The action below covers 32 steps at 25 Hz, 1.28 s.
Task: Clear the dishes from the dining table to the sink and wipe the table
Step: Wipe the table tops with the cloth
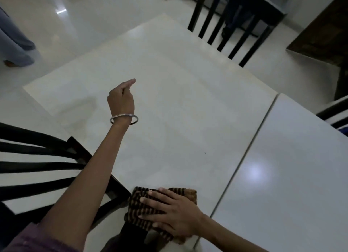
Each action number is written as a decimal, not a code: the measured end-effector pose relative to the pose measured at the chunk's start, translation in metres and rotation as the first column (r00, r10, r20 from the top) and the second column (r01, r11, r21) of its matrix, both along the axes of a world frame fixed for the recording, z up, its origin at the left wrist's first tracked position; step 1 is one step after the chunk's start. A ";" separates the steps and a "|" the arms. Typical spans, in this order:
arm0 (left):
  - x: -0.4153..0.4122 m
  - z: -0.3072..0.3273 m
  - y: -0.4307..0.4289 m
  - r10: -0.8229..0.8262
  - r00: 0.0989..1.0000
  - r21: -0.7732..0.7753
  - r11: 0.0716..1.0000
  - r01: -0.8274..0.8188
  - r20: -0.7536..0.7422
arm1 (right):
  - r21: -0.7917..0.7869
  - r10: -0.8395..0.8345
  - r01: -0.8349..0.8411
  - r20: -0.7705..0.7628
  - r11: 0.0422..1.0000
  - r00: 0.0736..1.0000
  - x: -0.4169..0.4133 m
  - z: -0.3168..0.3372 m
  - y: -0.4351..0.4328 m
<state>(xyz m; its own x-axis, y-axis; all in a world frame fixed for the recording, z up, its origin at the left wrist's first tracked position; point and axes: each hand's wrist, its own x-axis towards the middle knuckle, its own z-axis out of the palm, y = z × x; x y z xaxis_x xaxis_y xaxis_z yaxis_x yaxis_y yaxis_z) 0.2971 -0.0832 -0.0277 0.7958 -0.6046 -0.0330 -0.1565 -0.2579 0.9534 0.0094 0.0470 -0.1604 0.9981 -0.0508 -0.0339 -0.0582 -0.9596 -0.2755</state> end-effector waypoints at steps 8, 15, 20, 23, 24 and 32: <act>-0.064 -0.003 0.077 0.003 0.999 -0.092 0.996 -0.007 -0.040 | -0.109 -0.617 0.610 -0.040 0.785 0.786 0.068 0.013 -0.123; -0.074 0.003 0.120 -0.057 0.997 -0.134 0.990 0.048 -0.061 | -0.047 -0.898 0.903 -0.135 0.428 0.419 -0.042 0.021 -0.220; -0.089 0.002 0.142 -0.151 0.977 -0.174 0.977 0.124 -0.149 | -0.014 -0.973 0.977 -0.089 0.214 0.212 -0.057 0.021 -0.123; -0.099 0.006 0.163 -0.225 0.958 -0.212 0.959 0.186 -0.177 | -0.039 -0.923 0.922 -0.031 0.385 0.384 -0.028 0.010 -0.014; -0.101 0.009 0.170 -0.244 0.952 -0.222 0.954 0.202 -0.185 | -0.036 -0.894 0.894 -0.003 0.447 0.448 -0.018 0.005 0.022; -0.123 0.036 0.260 -0.464 0.884 -0.198 0.872 0.447 -0.047 | -0.127 -0.730 0.732 0.065 0.670 0.680 -0.020 0.010 0.139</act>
